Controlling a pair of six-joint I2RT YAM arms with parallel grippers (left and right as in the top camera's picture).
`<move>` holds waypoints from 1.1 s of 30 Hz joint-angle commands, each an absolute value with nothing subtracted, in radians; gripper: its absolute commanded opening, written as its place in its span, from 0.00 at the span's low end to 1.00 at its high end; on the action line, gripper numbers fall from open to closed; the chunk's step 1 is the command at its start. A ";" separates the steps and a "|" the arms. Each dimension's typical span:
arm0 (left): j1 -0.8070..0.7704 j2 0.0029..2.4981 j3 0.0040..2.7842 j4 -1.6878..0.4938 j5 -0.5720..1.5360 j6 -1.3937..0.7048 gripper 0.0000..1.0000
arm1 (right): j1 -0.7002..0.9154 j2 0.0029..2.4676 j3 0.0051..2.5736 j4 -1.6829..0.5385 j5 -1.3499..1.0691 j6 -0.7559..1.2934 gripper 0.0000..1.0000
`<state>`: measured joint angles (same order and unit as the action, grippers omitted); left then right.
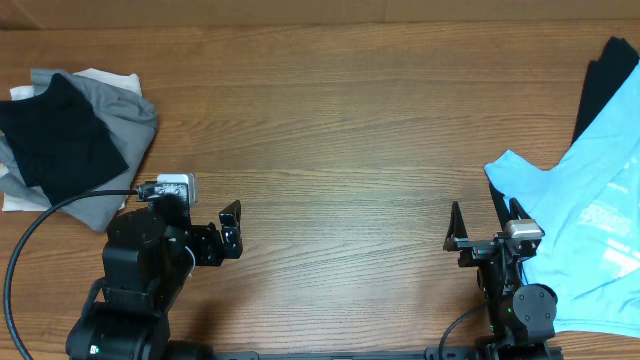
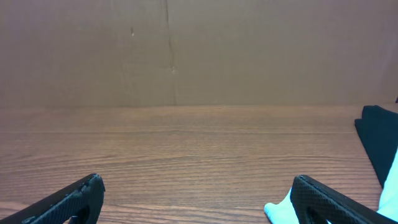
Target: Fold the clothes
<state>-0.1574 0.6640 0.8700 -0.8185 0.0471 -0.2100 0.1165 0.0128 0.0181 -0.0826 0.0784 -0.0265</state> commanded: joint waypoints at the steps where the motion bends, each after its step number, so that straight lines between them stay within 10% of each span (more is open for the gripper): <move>1: -0.158 0.656 0.864 -0.816 0.033 -0.216 1.00 | 0.111 0.003 0.008 -0.076 0.077 -0.033 1.00; 11: -0.142 0.408 0.574 -0.757 0.011 -0.204 1.00 | 0.111 0.003 0.008 -0.076 0.077 -0.033 1.00; 26: -0.101 0.002 0.012 0.058 0.019 0.008 1.00 | 0.111 0.003 0.008 -0.076 0.077 -0.033 1.00; 33: -0.063 0.002 0.005 -0.054 0.026 0.026 1.00 | 0.111 0.003 0.008 -0.076 0.077 -0.033 1.00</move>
